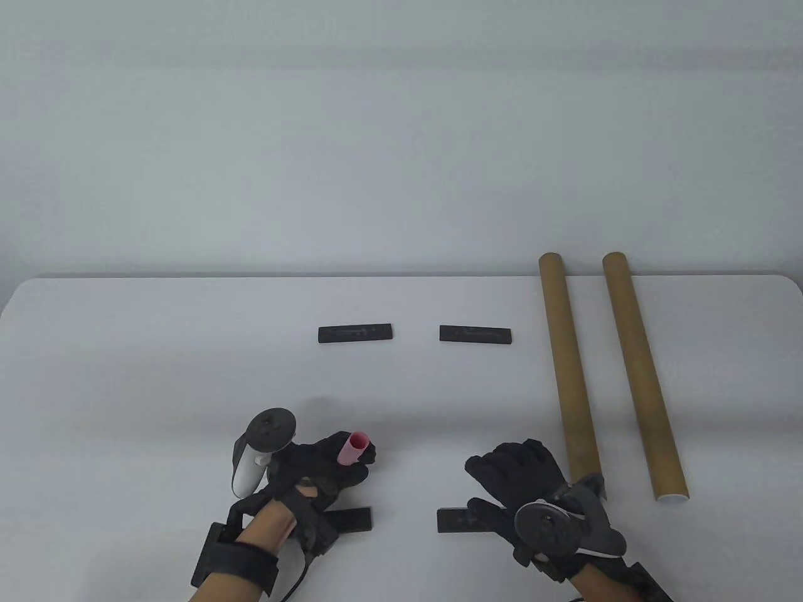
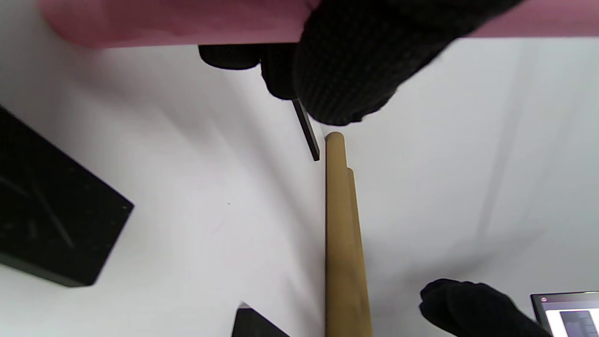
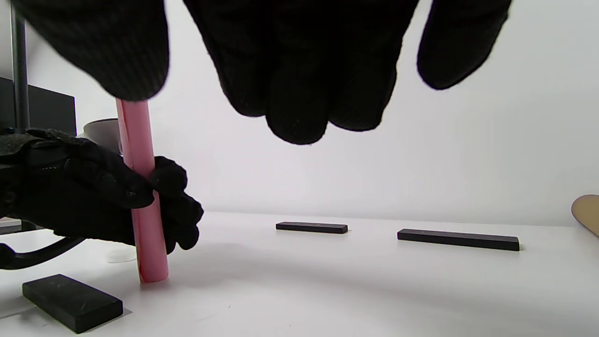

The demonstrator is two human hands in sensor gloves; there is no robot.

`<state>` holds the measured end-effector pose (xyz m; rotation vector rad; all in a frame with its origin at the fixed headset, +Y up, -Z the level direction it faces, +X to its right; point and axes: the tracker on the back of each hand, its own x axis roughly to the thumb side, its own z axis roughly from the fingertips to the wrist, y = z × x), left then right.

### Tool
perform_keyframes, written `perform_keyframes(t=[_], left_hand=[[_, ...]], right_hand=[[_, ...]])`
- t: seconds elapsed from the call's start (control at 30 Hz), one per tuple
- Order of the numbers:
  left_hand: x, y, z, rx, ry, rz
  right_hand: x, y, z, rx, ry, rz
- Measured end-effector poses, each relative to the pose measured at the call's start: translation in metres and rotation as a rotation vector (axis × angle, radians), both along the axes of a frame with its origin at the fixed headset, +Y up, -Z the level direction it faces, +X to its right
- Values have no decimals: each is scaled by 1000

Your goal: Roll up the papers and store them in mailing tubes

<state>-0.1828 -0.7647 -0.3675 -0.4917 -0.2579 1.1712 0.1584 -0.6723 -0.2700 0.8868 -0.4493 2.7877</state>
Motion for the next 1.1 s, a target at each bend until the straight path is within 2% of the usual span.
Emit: perform_keyframes(t=[0.13, 0.23, 0.3, 0.43, 0.47, 0.53, 0.63, 0.67, 0.7, 0.73, 0.83, 0.97, 1.1], left_hand=[[0, 3, 1, 29, 28, -28], [0, 13, 3, 101, 46, -97], [1, 26, 8, 150, 89, -277], [10, 53, 25, 371, 110, -669], [12, 56, 27, 406, 112, -722], [17, 64, 35, 495, 132, -869], [21, 69, 40, 553, 153, -948], [21, 71, 41, 572, 160, -979], [20, 72, 41, 577, 184, -1011], [20, 72, 42, 572, 198, -1024], [15, 71, 40, 559, 232, -1080], [8, 70, 37, 537, 247, -1093], [3, 71, 37, 543, 255, -1105]], right_hand=[[1, 0, 0, 1, -2, -3], [4, 2, -1, 12, -21, -12], [8, 5, -3, 21, -38, -23], [30, 19, -12, 45, -159, -48], [36, 21, -15, 36, -192, -48], [60, 27, -27, -45, -318, -38], [101, 28, -49, -145, -506, -64], [118, 27, -59, -139, -591, -84], [144, 23, -74, -139, -743, -50], [151, 21, -79, -160, -778, -22], [196, 0, -109, -377, -952, 73], [230, -38, -135, -642, -1082, 59], [238, -68, -147, -786, -1133, -2]])
